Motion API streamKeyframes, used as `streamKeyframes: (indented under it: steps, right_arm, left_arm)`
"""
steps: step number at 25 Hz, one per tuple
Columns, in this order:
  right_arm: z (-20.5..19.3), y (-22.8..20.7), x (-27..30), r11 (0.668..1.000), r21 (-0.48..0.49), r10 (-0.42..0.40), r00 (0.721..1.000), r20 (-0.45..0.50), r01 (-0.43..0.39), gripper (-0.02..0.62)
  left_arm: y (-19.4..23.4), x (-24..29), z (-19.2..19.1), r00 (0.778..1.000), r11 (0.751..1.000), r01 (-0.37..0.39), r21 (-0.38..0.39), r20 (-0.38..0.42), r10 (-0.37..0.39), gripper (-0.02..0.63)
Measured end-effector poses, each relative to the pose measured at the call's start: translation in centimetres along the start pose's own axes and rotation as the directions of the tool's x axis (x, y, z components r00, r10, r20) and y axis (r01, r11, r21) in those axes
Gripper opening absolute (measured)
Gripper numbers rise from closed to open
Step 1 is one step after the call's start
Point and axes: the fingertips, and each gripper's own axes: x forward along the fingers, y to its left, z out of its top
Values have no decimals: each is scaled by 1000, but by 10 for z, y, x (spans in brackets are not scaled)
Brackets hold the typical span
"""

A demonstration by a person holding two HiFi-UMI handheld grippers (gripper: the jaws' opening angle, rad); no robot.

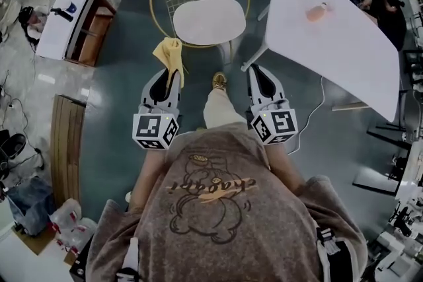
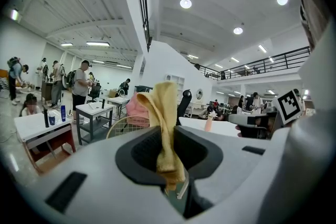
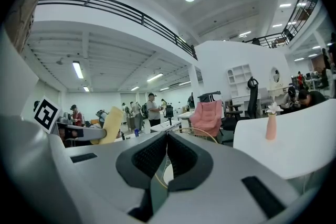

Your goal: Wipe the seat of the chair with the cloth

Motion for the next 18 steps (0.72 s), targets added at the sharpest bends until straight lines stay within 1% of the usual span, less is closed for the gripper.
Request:
streamKeyframes:
  steps: [6, 11, 18]
  right_arm:
    - [16, -40, 59, 1000, -2, 25, 999, -20, -25, 28]
    - [36, -72, 107, 999, 6, 51, 998, -25, -50, 28]
    - [54, -122, 168, 996, 13, 84, 996, -37, -84, 28]
  left_arm:
    - [22, 63, 19, 1000, 1000, -27, -7, -15, 27, 75]
    - [35, 112, 44, 999, 999, -49, -6, -17, 49, 75]
    - [52, 187, 65, 996, 996, -86, -12, -22, 86, 75]
